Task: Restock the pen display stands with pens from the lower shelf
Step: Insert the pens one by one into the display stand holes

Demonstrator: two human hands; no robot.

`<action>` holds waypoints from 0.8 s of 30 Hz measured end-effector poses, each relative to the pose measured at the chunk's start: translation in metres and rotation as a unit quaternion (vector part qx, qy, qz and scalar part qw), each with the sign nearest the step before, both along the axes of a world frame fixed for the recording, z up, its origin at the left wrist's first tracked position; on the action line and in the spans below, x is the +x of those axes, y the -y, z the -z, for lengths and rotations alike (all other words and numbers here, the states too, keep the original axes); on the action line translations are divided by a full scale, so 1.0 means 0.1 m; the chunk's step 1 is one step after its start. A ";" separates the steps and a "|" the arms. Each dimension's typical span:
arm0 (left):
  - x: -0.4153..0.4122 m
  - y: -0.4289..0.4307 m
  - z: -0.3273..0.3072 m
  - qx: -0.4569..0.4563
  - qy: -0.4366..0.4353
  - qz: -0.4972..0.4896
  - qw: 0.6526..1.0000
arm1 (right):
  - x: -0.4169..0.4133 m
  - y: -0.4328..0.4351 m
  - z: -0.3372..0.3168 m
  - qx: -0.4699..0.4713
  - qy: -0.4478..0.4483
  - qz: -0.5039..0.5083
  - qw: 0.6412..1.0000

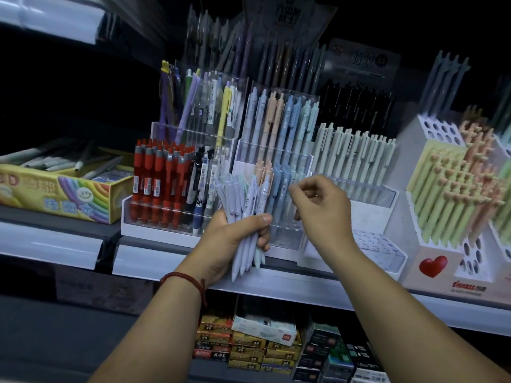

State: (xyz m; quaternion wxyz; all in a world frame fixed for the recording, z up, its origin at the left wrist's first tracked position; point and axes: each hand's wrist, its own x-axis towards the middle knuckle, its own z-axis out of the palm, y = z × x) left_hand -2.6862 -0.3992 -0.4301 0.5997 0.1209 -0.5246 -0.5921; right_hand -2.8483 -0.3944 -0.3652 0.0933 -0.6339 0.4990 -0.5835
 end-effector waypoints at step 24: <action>0.10 -0.11 -0.03 0.041 -0.017 0.019 0.999 | 0.39 -0.21 -0.82 -0.001 0.175 -0.127 0.976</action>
